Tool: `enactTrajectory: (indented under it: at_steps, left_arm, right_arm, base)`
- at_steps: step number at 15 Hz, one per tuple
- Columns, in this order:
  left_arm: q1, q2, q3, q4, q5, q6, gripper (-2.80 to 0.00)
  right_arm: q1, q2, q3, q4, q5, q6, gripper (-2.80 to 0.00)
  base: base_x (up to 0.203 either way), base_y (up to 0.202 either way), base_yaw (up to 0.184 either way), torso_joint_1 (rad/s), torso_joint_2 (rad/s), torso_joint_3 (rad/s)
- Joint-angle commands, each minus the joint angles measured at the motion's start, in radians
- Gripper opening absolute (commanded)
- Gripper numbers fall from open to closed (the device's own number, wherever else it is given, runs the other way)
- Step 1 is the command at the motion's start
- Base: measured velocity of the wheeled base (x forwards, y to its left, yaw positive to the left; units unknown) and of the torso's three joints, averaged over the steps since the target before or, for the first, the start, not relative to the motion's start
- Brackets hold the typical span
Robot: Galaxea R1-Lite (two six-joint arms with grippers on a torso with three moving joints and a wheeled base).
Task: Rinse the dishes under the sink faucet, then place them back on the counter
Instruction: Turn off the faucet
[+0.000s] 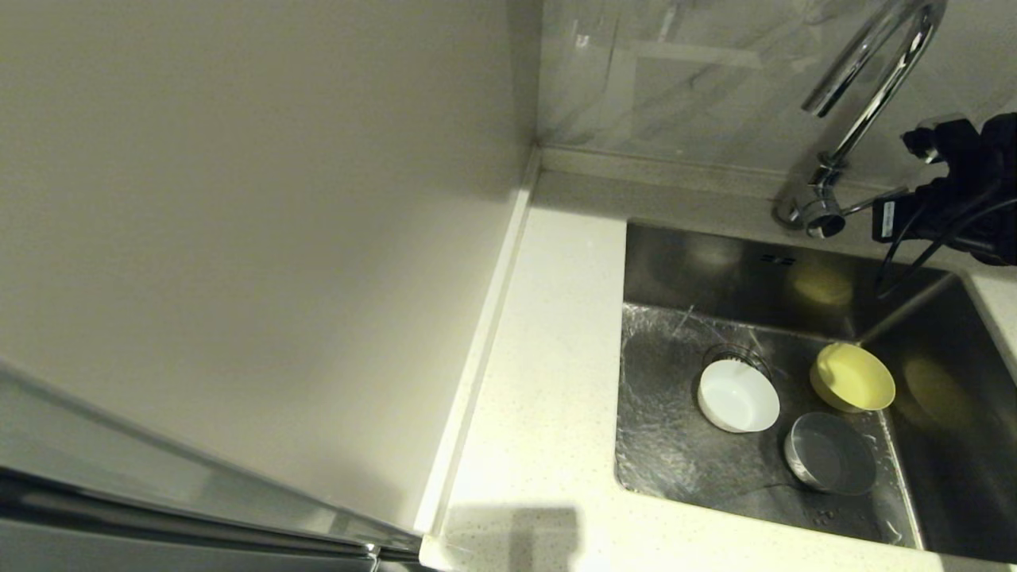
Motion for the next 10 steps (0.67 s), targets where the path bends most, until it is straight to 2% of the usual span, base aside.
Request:
enactTrajectory:
  at_steps: [1, 7, 10]
  left_arm:
    - [0.000, -0.004, 0.000, 0.000, 0.000, -0.001, -2.80]
    - [-0.001, -0.003, 0.000, 0.000, 0.002, -0.001, -2.80]
    - [0.000, -0.003, 0.000, 0.000, 0.001, -0.001, -2.80]
  right_arm:
    - [0.000, 0.015, 0.013, -0.050, -0.007, -0.003, -2.80]
    - [-0.042, -0.063, 0.169, -0.062, -0.019, 0.008, -2.80]
    - [-0.091, -0.102, 0.243, -0.061, -0.024, 0.062, -2.80]
  base:
    - [0.000, 0.000, 0.000, 0.000, 0.00, 0.000]
    - [0.000, 0.000, 0.000, 0.000, 0.00, 0.000]
    - [0.000, 0.000, 0.000, 0.000, 0.00, 0.000]
